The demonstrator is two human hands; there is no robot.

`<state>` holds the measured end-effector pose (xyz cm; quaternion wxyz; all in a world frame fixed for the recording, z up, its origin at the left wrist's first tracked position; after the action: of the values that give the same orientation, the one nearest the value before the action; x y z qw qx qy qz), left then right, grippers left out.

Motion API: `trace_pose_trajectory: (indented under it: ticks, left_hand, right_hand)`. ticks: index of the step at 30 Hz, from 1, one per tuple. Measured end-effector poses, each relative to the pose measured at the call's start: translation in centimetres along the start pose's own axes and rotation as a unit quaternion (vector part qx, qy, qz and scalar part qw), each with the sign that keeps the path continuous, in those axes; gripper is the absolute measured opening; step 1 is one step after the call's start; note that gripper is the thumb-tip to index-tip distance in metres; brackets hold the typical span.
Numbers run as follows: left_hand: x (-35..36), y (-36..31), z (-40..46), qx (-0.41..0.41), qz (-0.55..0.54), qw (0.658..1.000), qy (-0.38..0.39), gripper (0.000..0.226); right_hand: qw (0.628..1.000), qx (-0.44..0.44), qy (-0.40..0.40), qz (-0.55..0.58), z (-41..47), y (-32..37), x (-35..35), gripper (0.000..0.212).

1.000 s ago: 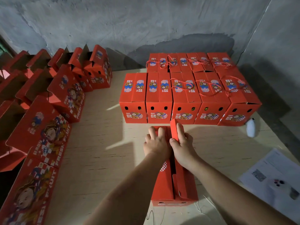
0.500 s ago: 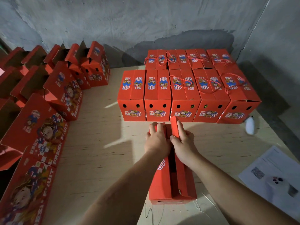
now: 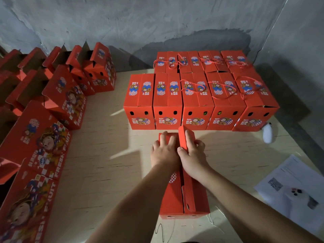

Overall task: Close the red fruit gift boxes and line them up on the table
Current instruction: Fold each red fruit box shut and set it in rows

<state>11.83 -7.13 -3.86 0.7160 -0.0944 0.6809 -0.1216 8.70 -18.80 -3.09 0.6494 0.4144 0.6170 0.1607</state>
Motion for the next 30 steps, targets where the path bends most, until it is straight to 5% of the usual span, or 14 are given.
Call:
trace_pose_trajectory:
  ticks: [7,17,24,30]
  left_hand:
    - [-0.2,2.3,-7.3,0.081,-0.056,0.995,-0.025,0.060]
    - [-1.3,2.5,-11.2,0.085,-0.069,0.993,-0.035,0.068]
    - [-1.5,0.2,-13.7,0.058,-0.097,0.992,-0.049,0.069]
    - [-1.7,-0.1,-13.3,0.052,-0.063,0.995,-0.050,0.063]
  right_hand:
    - [0.975,-0.043,-0.018,-0.216,-1.1,2.1,0.7,0.075]
    - [0.963,-0.105,-0.016,-0.247,-1.0,0.6,1.3,0.062]
    - [0.993,-0.071,-0.011,-0.098,0.3,0.6,-0.5,0.071]
    - [0.975,-0.095,-0.029,-0.200,-0.6,0.9,0.4,0.069]
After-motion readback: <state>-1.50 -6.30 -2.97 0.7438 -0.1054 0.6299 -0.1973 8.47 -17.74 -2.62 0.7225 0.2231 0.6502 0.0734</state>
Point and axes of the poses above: each hand's wrist, its own z-axis towards the middle knuckle, its own x-axis out of the palm, y = z × x, the point moved 1 cm from there along z, towards the middle knuckle, and after that the axes turned 14 degrees about -y, right-handed, at the moved point
